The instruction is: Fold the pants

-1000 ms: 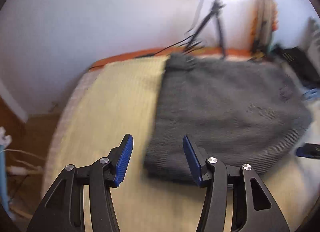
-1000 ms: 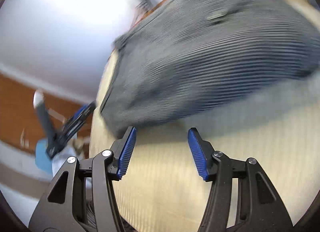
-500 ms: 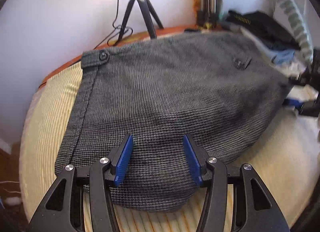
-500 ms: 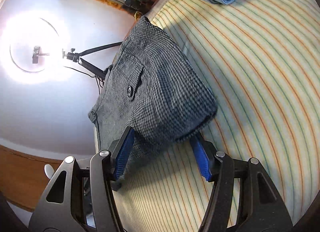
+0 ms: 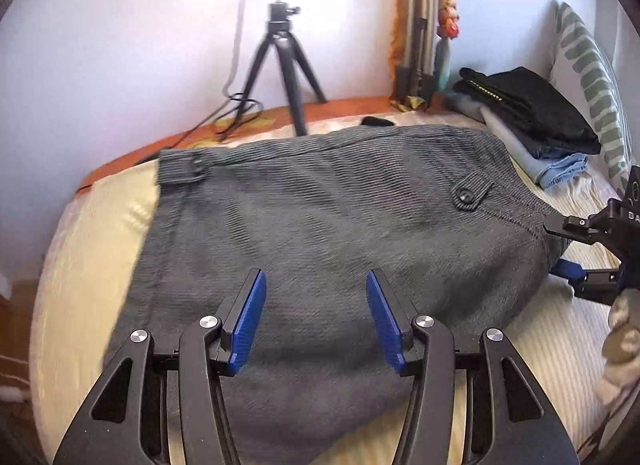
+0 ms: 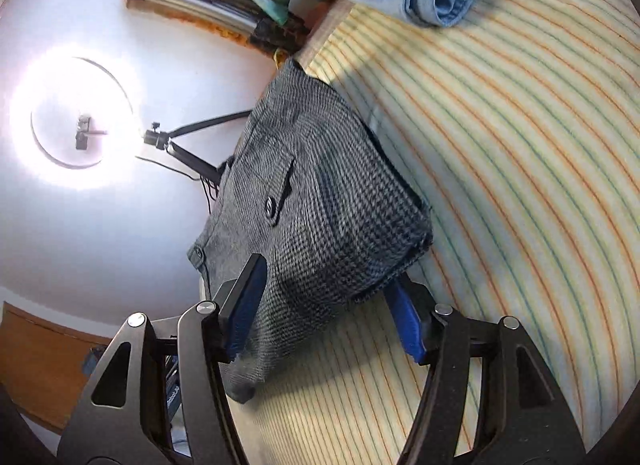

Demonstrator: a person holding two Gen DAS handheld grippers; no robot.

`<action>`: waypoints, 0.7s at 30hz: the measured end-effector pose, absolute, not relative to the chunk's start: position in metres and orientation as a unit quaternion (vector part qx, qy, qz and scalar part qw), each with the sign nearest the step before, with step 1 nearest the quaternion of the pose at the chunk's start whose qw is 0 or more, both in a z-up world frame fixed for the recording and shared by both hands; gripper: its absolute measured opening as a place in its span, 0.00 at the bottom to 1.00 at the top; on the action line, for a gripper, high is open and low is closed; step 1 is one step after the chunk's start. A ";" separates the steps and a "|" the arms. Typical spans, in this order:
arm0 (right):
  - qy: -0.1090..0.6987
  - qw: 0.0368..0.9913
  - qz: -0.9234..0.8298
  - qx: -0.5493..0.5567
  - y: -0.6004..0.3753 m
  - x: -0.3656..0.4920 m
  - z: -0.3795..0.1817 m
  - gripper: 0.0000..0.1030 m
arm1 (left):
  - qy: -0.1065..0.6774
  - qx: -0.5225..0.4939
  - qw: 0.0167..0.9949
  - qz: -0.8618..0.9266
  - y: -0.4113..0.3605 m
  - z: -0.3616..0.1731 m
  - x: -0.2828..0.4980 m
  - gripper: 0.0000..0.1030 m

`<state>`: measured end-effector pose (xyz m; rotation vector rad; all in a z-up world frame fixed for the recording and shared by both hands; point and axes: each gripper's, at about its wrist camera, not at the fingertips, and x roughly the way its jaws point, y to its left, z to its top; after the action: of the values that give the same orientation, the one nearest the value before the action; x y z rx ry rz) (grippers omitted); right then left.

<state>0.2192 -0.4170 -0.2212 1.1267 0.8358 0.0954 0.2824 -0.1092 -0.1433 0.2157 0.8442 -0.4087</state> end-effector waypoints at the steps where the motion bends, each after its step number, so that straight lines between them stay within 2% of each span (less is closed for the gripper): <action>1: 0.381 0.759 0.046 0.526 -0.419 0.220 -0.223 0.62 | 0.407 0.104 0.886 -0.198 -0.113 -0.146 0.284 0.51; 11: 0.390 0.782 0.031 0.485 -0.414 0.245 -0.221 0.63 | 0.422 0.126 0.879 -0.180 -0.138 -0.183 0.296 0.51; 13: 0.398 0.791 0.025 0.464 -0.411 0.247 -0.219 0.56 | 0.415 0.137 0.882 -0.178 -0.140 -0.189 0.294 0.51; 15: 0.406 0.800 0.019 0.441 -0.410 0.249 -0.216 0.39 | 0.403 0.151 0.886 -0.174 -0.143 -0.190 0.289 0.51; 18: 0.404 0.809 0.023 0.426 -0.411 0.248 -0.212 0.27 | 0.397 0.150 0.890 -0.168 -0.143 -0.183 0.285 0.48; 21: 0.400 0.825 0.025 0.399 -0.407 0.247 -0.202 0.23 | 0.383 0.126 0.899 -0.168 -0.143 -0.173 0.281 0.48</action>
<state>0.2474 -0.4072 -0.2024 0.8473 0.8511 0.0537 0.2811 -0.1430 -0.1730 0.2606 0.7936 -0.3480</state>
